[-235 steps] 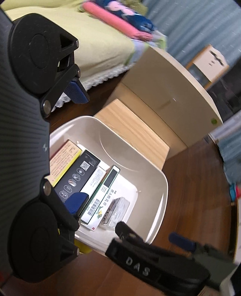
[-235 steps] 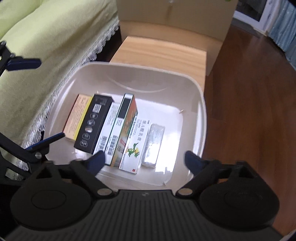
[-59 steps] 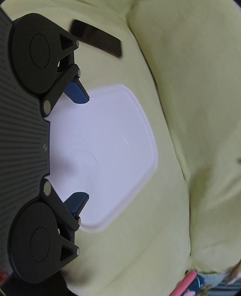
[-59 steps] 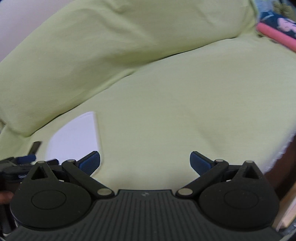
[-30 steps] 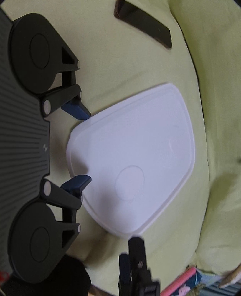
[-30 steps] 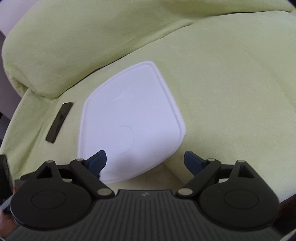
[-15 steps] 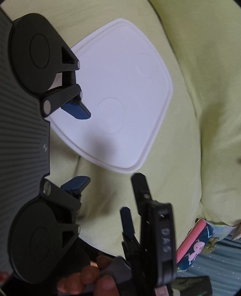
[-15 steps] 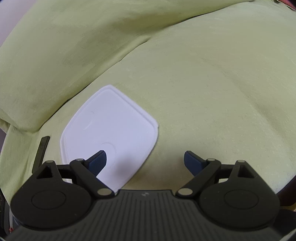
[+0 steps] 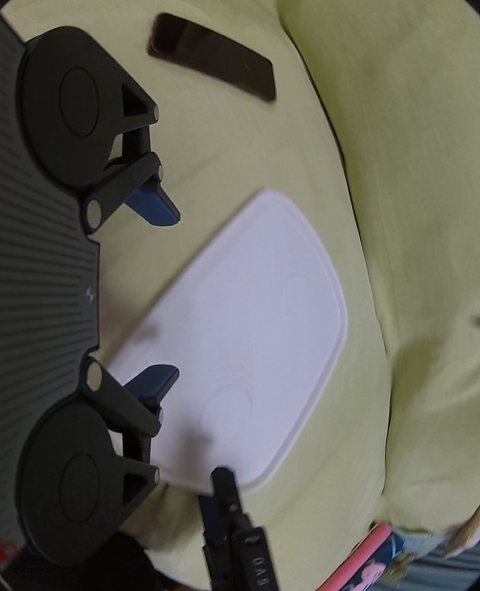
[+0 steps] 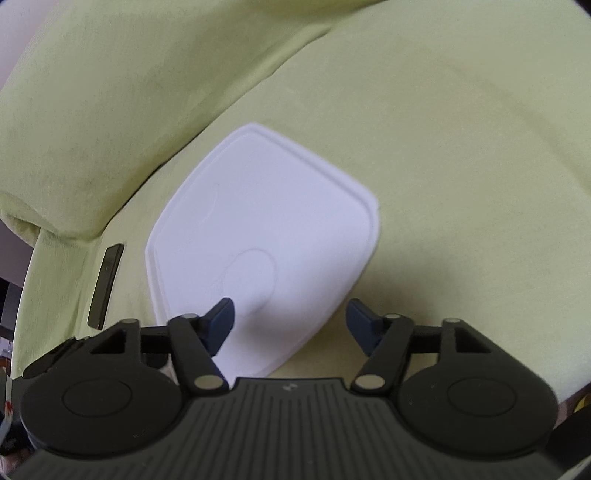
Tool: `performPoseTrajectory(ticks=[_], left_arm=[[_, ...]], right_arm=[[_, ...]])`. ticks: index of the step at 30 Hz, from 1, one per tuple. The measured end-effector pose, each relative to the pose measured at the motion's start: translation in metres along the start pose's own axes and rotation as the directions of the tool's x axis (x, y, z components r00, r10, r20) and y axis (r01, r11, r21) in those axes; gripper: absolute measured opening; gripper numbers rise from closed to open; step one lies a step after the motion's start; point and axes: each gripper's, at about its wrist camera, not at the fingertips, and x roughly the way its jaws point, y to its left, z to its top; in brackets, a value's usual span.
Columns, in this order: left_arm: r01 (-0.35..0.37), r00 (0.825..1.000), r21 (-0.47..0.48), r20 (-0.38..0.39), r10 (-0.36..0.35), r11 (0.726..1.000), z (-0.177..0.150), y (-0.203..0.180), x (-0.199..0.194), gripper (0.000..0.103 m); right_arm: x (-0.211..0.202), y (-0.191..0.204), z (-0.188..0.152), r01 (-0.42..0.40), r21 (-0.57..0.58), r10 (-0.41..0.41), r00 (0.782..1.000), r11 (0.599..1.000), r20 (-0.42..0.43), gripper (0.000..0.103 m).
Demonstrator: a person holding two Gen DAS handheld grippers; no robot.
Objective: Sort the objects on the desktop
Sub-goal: 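Close the right gripper on the edge of the white lid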
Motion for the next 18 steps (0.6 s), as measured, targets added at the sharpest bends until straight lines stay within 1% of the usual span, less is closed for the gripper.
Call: performPoseTrajectory(ticks=[1, 3, 4, 5, 6, 7, 8, 9, 13, 16, 18], left_arm=[[-0.004, 1.000, -0.005, 0.002, 0.004, 1.000, 0.000, 0.003, 0.001, 0.083], [-0.006, 1.000, -0.011, 0.002, 0.006, 1.000, 0.000, 0.009, 0.004, 0.083], [-0.004, 1.000, -0.010, -0.001, 0.004, 1.000, 0.001, 0.010, 0.006, 0.083], [-0.005, 1.000, -0.006, -0.004, 0.005, 1.000, 0.002, 0.011, 0.009, 0.083], [-0.005, 1.000, -0.002, -0.006, 0.005, 1.000, 0.003, 0.012, 0.012, 0.083], [-0.008, 1.000, 0.006, -0.007, 0.008, 1.000, 0.004, 0.012, 0.014, 0.083], [-0.009, 1.000, 0.014, -0.007, 0.009, 1.000, 0.004, 0.012, 0.016, 0.083], [-0.007, 1.000, 0.018, -0.006, 0.007, 1.000, 0.005, 0.011, 0.018, 0.083], [0.001, 1.000, 0.023, -0.001, -0.001, 1.000, 0.013, 0.014, 0.027, 0.083], [-0.005, 1.000, 0.036, -0.008, 0.005, 0.999, 0.027, 0.016, 0.041, 0.084], [-0.008, 1.000, 0.045, -0.013, 0.009, 0.999, 0.037, 0.017, 0.051, 0.084]], right_arm=[[0.004, 0.000, 0.000, 0.005, 0.008, -0.005, 1.000, 1.000, -0.008, 0.059], [0.010, 0.000, -0.001, 0.017, 0.021, -0.016, 1.000, 1.000, -0.017, 0.051], [0.011, -0.001, -0.001, 0.024, 0.025, -0.024, 1.000, 0.999, -0.017, 0.049], [0.011, -0.002, 0.000, 0.031, 0.025, -0.030, 0.999, 0.999, -0.016, 0.044], [0.011, -0.005, 0.002, 0.036, 0.023, -0.036, 0.999, 0.999, -0.013, 0.036], [0.010, -0.007, 0.004, 0.042, 0.021, -0.042, 0.999, 0.999, -0.011, 0.031], [0.009, -0.009, 0.006, 0.047, 0.020, -0.047, 0.999, 0.999, -0.009, 0.017], [0.008, -0.012, 0.008, 0.053, 0.018, -0.053, 0.999, 0.998, -0.006, 0.012], [0.004, -0.020, 0.016, 0.082, 0.004, -0.082, 0.997, 0.997, 0.009, 0.011], [-0.001, -0.024, 0.027, 0.134, -0.033, -0.133, 0.990, 0.990, 0.045, 0.010], [-0.005, -0.025, 0.035, 0.179, -0.064, -0.174, 0.982, 0.982, 0.073, 0.010]])
